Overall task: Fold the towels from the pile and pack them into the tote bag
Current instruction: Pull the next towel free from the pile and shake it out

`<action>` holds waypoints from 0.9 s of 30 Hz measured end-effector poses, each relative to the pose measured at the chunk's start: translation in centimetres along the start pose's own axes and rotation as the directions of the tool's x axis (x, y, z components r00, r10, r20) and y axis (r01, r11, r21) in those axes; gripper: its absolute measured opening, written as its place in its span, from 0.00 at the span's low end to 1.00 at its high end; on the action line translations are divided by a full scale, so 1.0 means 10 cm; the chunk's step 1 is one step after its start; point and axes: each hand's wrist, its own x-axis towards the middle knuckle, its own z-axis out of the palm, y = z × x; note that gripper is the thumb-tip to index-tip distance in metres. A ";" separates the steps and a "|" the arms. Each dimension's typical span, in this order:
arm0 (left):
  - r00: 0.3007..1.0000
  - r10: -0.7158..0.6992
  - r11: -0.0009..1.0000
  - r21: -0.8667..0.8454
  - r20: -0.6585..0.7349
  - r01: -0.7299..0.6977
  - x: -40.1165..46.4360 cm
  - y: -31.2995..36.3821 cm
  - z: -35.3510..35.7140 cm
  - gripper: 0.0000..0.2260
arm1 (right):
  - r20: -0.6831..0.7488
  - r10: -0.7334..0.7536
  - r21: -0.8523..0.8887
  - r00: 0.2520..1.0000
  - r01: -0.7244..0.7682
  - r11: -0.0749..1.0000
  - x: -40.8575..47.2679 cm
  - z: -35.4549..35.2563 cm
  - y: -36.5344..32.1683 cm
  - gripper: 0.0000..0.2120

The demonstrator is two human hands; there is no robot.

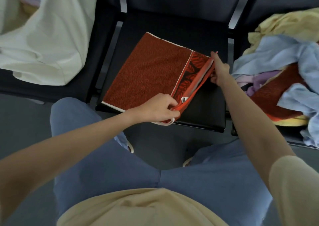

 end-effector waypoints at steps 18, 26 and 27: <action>0.987 -0.066 0.973 -0.209 0.143 0.095 -0.04 0.20 0.03 0.07 | -0.078 -0.118 0.278 0.990 0.135 0.951 0.06 -0.38 -0.15 0.11; 0.977 -0.134 0.797 -0.569 0.164 0.205 -0.26 0.02 -0.15 0.05 | -0.211 -0.317 0.088 0.925 0.341 0.936 -0.11 0.27 -0.75 0.16; 0.976 -0.150 0.778 -0.590 0.160 0.216 -0.30 -0.04 -0.19 0.05 | -0.212 -0.344 0.050 0.915 0.361 0.931 -0.14 0.40 -0.79 0.16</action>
